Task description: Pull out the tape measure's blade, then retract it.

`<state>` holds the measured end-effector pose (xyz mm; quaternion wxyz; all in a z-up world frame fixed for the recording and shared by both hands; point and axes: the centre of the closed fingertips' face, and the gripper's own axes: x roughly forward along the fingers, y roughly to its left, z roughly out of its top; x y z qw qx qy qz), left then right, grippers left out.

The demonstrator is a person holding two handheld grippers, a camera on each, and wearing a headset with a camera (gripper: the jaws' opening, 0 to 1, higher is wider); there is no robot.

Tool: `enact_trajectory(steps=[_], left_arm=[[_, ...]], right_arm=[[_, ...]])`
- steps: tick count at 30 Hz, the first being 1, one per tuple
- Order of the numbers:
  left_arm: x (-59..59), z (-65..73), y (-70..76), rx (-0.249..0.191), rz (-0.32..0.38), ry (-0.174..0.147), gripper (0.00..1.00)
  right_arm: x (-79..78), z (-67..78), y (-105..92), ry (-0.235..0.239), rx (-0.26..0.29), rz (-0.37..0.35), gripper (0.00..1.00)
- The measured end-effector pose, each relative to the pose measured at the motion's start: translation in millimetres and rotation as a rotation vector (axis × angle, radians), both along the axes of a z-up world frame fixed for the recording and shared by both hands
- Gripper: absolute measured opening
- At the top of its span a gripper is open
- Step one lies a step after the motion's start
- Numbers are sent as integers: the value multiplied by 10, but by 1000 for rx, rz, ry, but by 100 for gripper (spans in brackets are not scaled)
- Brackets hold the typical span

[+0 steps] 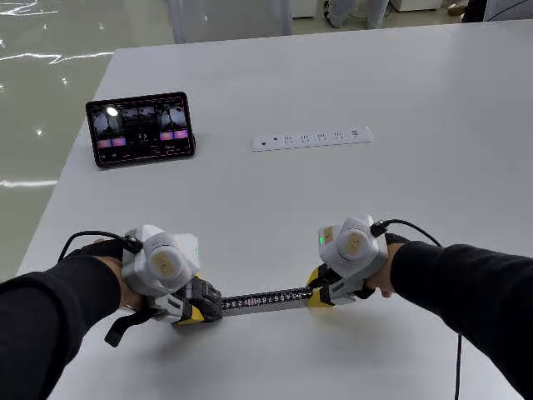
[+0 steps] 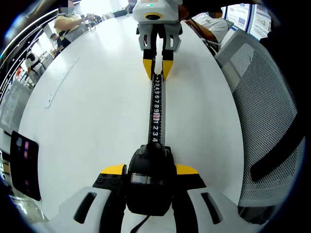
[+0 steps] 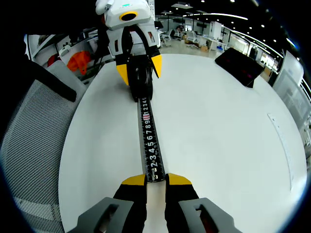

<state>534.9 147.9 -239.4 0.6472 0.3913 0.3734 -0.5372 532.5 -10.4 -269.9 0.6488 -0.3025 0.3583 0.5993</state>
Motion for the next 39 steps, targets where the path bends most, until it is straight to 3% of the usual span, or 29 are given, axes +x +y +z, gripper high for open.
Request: enact_trajectory(steps=[39], left_arm=[[-2,6,3,4,0,-3,31]], right_arm=[[1,12,-155,4,-6,-14,9]])
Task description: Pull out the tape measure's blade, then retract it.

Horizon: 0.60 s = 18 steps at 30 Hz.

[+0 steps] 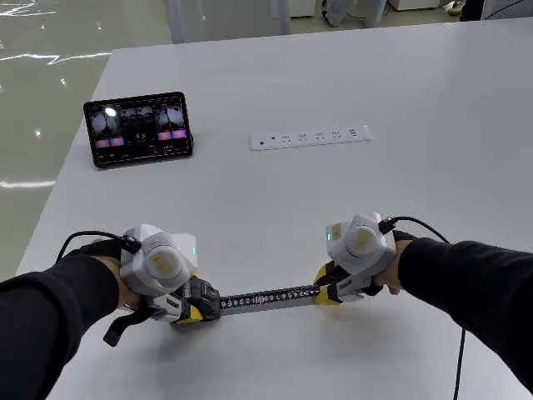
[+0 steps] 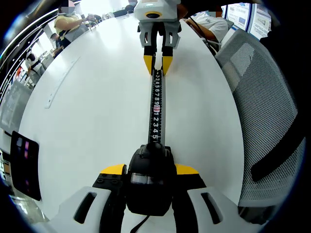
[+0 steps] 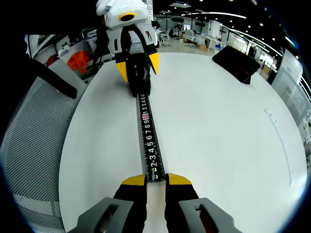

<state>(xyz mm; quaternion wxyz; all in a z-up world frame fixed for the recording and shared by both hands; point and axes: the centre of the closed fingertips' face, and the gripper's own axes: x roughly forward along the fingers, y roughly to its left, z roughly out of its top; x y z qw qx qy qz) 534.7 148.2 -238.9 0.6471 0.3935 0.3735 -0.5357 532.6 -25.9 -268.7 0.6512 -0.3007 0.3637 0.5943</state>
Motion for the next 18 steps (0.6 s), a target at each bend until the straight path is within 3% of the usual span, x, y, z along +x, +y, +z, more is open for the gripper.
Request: enact_trajectory(steps=[18], left_arm=[[-1,-4,-8,-1,0,1,31]], right_arm=[[2,2,-54,6,-3,-8,9]])
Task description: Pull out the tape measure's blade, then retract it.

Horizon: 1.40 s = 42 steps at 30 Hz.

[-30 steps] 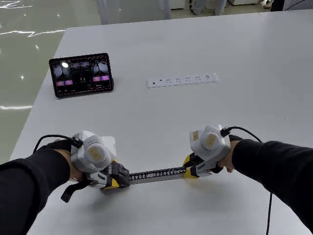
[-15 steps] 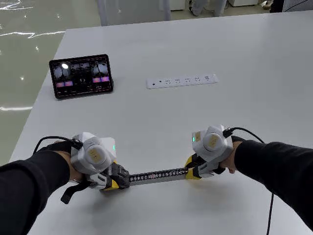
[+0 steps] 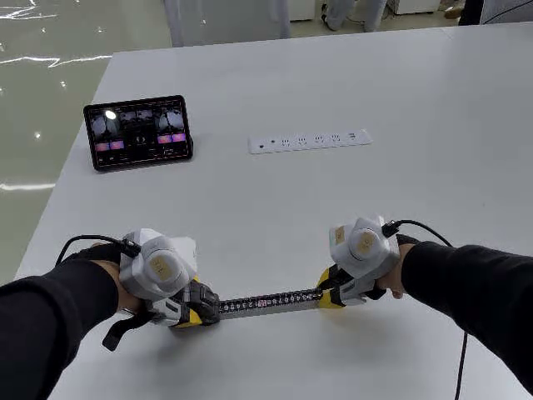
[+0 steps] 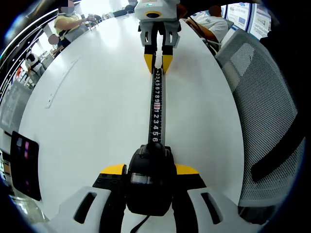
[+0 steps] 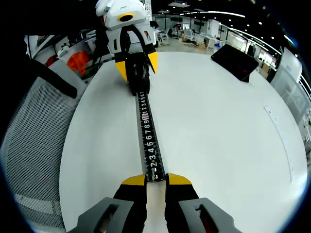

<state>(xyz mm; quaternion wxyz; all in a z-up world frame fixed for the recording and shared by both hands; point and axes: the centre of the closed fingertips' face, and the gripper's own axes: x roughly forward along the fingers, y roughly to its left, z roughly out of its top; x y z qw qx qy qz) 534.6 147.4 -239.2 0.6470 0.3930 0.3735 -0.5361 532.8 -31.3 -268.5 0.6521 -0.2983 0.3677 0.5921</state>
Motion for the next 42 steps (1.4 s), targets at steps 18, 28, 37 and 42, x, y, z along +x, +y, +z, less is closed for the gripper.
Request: enact_trajectory(steps=[18,28,37,42], left_arm=[[1,-3,6,0,-1,1,31],[4,-3,2,0,1,0,31],[-5,-4,2,1,1,-2,31],[-10,-2,4,0,1,-1,31]], right_arm=[[0,-3,-82,5,-5,-12,9],[11,-2,-129,7,-9,-17,9],[12,-3,-164,6,-12,-19,9],[12,-2,-176,6,-14,-21,9]])
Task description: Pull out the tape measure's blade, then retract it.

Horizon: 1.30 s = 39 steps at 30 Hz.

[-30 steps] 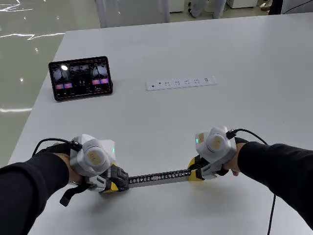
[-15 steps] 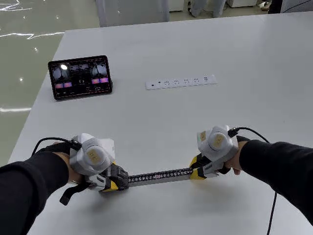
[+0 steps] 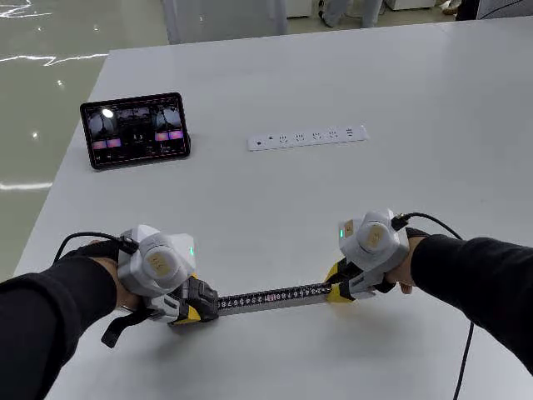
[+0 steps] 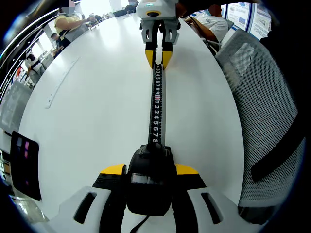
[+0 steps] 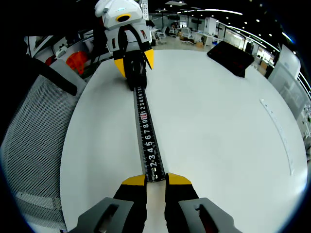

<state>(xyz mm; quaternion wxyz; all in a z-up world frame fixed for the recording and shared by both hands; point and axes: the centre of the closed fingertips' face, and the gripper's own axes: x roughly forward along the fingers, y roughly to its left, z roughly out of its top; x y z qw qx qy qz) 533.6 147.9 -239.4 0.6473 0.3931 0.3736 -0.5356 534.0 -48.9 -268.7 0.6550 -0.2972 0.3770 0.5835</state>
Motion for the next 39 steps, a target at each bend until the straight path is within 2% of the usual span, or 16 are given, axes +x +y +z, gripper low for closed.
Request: enact_trajectory(steps=[39], left_arm=[[2,7,3,-1,-2,-1,31]], right_arm=[[5,5,-185,-2,-14,-21,9]])
